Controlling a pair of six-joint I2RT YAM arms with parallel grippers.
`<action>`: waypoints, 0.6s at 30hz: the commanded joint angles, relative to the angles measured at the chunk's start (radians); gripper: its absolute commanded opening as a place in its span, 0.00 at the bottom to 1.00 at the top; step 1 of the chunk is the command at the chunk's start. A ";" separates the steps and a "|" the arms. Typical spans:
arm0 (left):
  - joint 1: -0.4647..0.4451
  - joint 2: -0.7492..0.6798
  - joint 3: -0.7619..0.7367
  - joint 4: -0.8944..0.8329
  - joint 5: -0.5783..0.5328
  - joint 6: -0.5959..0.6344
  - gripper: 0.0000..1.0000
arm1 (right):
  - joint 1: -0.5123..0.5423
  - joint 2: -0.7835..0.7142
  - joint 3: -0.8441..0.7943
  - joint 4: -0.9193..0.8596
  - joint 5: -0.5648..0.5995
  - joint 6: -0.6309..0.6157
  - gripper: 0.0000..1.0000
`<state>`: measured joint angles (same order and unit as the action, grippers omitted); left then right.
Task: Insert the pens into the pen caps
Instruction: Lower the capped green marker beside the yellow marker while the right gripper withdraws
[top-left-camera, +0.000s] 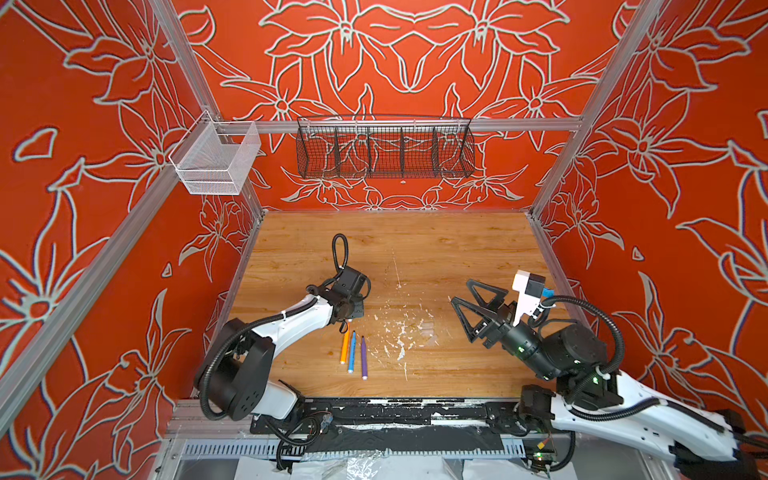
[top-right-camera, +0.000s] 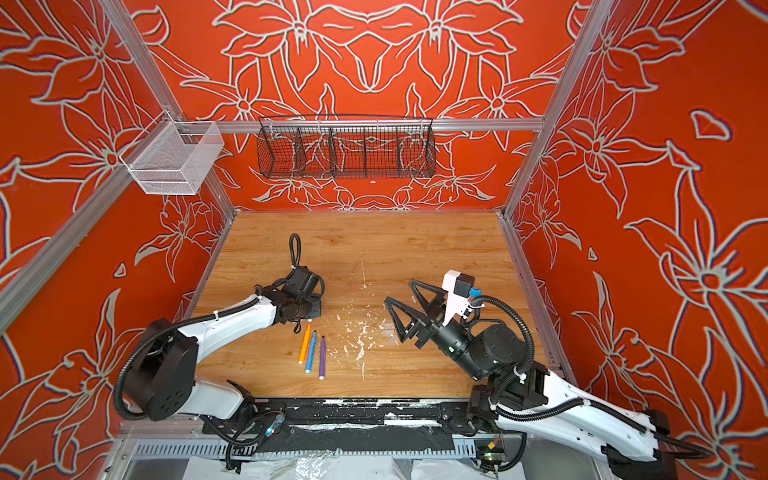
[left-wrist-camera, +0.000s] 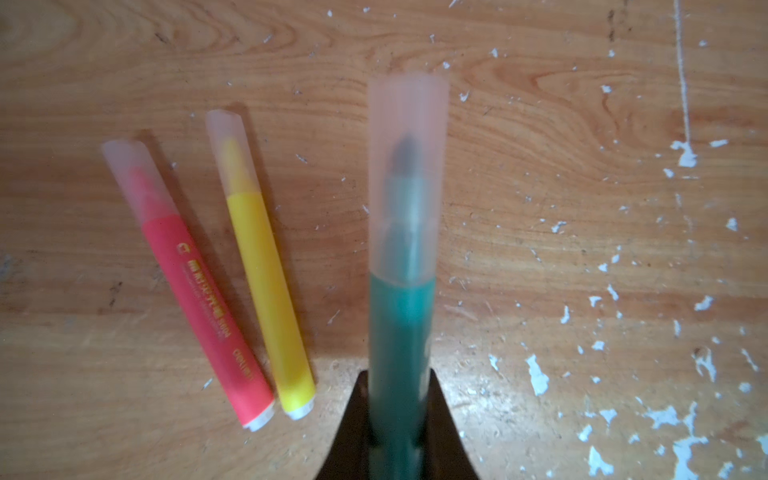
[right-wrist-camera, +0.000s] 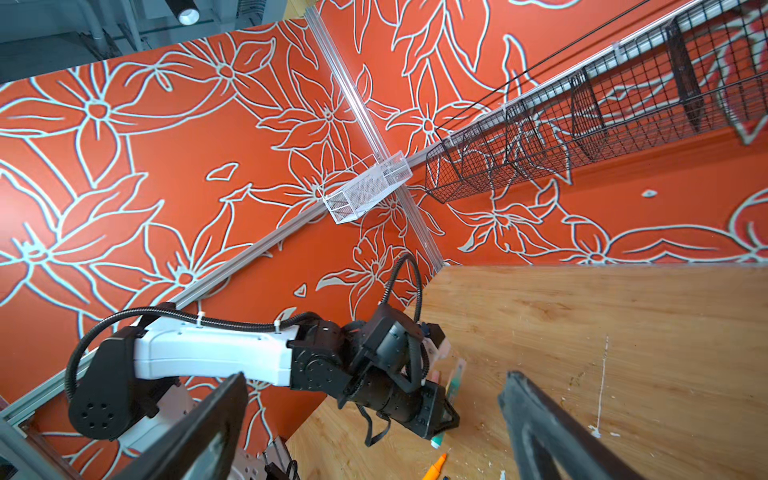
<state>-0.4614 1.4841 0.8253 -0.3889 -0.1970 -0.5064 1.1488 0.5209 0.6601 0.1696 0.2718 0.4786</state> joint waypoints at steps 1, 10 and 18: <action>0.015 0.076 0.043 0.008 -0.006 -0.009 0.00 | -0.003 0.019 -0.016 0.070 -0.016 -0.017 0.98; 0.045 0.231 0.129 -0.004 -0.001 -0.017 0.00 | -0.002 0.056 -0.030 0.096 -0.013 0.028 0.98; 0.059 0.259 0.145 -0.024 -0.005 -0.023 0.07 | -0.002 0.063 -0.055 0.133 0.003 0.038 0.97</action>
<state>-0.4103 1.7222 0.9684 -0.3794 -0.1944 -0.5117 1.1488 0.5869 0.6064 0.2634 0.2615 0.5064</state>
